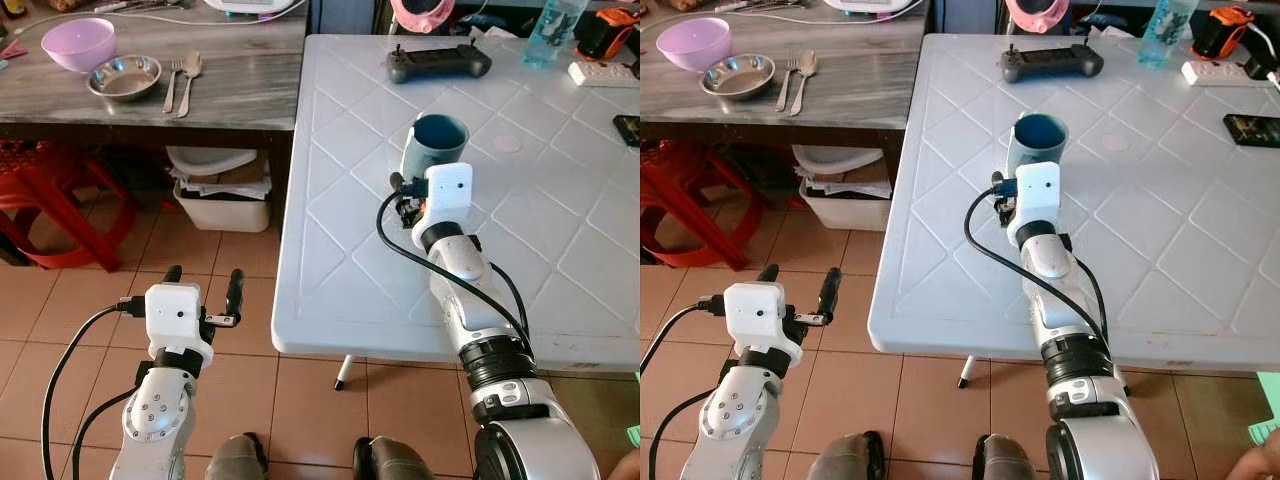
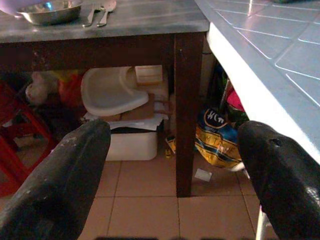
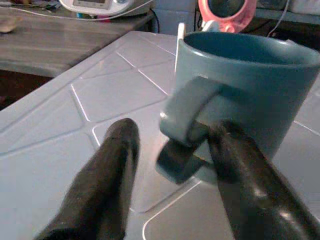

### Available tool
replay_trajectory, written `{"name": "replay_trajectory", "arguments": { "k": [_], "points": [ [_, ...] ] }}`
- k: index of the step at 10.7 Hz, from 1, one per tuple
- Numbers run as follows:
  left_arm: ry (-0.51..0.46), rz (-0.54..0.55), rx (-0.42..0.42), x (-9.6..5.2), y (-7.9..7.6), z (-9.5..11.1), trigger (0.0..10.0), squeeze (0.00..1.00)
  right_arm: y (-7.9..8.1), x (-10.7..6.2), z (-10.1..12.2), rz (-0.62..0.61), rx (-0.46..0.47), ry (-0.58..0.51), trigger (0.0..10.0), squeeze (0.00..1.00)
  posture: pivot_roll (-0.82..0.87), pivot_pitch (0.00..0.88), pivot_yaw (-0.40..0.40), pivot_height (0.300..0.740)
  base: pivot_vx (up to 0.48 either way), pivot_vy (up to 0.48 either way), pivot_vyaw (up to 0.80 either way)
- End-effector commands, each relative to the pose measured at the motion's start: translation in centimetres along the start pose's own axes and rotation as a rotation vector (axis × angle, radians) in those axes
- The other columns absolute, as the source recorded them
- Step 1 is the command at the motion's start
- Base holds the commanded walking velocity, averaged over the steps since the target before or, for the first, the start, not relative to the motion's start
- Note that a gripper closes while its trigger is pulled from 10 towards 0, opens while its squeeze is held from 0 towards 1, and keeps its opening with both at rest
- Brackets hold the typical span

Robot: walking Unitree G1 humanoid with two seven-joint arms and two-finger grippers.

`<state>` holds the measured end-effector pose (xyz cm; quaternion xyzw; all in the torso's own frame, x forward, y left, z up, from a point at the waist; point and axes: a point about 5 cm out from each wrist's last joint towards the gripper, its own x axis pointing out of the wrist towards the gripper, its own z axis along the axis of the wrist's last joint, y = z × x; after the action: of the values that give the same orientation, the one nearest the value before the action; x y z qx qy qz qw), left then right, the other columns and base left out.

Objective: Setting the table

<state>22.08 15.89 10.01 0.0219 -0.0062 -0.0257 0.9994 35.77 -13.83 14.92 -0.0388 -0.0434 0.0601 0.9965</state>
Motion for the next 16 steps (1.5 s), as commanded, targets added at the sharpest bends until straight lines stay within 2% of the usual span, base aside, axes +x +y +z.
{"name": "replay_trajectory", "arguments": {
  "k": [1, 7, 11, 12, 13, 14, 16],
  "points": [
    [0.004, -0.007, 0.007, -0.1, 0.0, 0.1, 10.0, 0.0, -0.2, 0.2, 0.4, 0.007, 0.019, -0.022, 0.0, 0.0, 0.06, 0.191, 0.02, 0.74, 0.0, 0.0, 0.0],
    [-0.001, -0.009, 0.008, -0.1, 0.1, 0.3, 10.0, 0.0, 0.0, -0.7, 0.3, 0.088, 0.063, -0.054, 0.0, 0.0, 0.06, 0.193, 0.021, 0.74, 0.0, 0.0, 0.0],
    [0.0, -0.004, 0.009, -0.1, 0.2, 0.3, 10.0, 0.0, -2.1, -3.2, -0.9, 0.03, 0.031, -0.025, 0.0, 0.0, 0.05, 0.195, 0.023, 0.74, 0.0, 0.0, 0.0],
    [0.0, -0.006, 0.01, -0.1, 0.3, 0.3, 10.0, 0.0, -3.1, -3.5, -1.1, 0.005, 0.016, -0.013, 4.3, 0.0, 0.05, 0.195, 0.025, 0.74, 0.0, 0.0, 0.0],
    [-0.001, -0.01, 0.011, 0.1, 0.3, 0.3, 10.0, 0.0, -3.0, -3.2, -0.7, 0.005, 0.023, -0.02, 10.0, 1.0, 0.05, 0.193, 0.03, 0.74, 0.0, 0.0, 0.0],
    [-0.003, -0.012, 0.012, 0.2, 0.3, 0.4, 10.0, 0.0, -2.5, -2.6, -0.2, 0.004, 0.03, -0.035, 10.0, 1.0, 0.05, 0.191, 0.03, 0.74, 0.0, 0.0, 0.0],
    [-0.002, -0.008, 0.014, 0.1, 0.4, 0.3, 10.0, 0.0, -0.2, -2.0, 0.4, 0.036, 0.045, -0.051, 10.0, 1.0, 0.06, 0.189, 0.029, 0.74, 0.0, 0.0, 0.0]
  ]
}}
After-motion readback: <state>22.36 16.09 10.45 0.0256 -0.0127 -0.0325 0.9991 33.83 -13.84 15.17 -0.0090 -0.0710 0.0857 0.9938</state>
